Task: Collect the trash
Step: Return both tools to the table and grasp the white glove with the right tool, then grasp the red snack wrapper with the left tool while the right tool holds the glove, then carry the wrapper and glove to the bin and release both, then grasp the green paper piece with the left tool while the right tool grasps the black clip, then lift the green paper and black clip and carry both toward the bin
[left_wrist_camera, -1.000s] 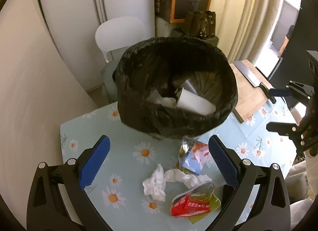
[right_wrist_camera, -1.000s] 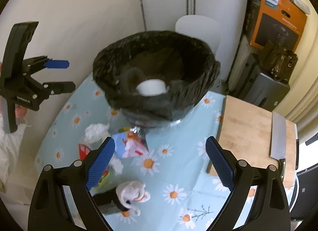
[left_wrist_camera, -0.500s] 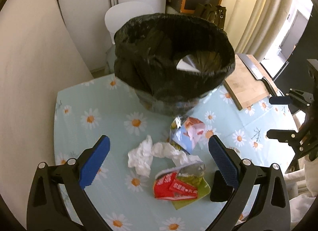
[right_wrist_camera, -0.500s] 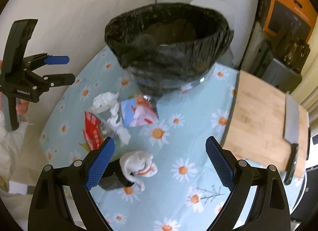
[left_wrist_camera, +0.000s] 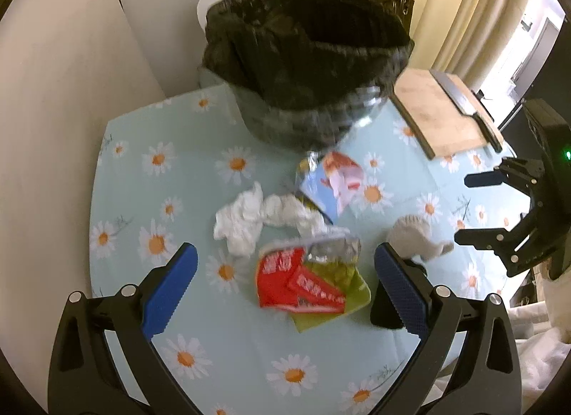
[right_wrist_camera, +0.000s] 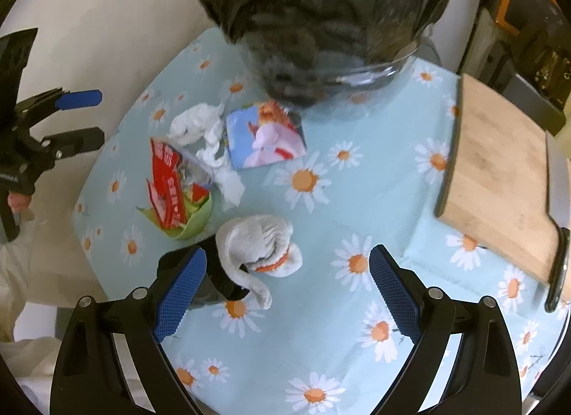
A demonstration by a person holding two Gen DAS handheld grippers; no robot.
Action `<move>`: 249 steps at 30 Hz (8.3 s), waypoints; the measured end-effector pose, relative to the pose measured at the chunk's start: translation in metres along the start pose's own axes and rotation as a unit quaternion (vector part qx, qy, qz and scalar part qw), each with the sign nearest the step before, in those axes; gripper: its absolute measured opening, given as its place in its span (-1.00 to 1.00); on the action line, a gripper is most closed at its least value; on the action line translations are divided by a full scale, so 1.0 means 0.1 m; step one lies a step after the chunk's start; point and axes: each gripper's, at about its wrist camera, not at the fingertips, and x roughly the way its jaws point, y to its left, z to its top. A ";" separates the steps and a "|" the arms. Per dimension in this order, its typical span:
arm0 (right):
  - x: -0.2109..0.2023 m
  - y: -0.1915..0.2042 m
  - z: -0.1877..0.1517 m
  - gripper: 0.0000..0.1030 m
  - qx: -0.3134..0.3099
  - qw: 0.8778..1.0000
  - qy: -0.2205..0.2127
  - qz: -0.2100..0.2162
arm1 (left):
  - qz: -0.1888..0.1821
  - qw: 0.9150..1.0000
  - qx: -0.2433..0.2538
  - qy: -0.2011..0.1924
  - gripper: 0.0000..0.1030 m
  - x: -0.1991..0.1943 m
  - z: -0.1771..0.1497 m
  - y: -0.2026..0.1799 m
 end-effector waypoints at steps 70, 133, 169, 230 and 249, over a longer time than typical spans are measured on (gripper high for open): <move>-0.26 -0.04 -0.49 -0.29 0.074 0.995 -0.013 0.059 | -0.070 0.996 0.054 0.001 -0.88 0.35 -0.36 0.17; -1.11 -0.20 2.07 -0.27 0.006 0.980 -0.193 -0.042 | -0.053 0.973 0.166 -0.151 -0.73 -0.27 2.19 0.53; -0.81 0.20 1.03 0.70 -0.016 0.992 -0.112 -0.046 | -0.001 0.993 0.043 -0.111 0.88 -0.36 0.75 0.85; -0.11 0.49 -0.61 0.12 0.103 0.994 -0.009 0.036 | -0.198 0.925 0.317 0.064 0.88 0.84 -0.32 -0.16; -0.01 0.41 -0.76 0.13 0.131 0.991 0.024 0.024 | -0.200 0.885 0.409 0.101 0.34 1.24 -0.53 -0.56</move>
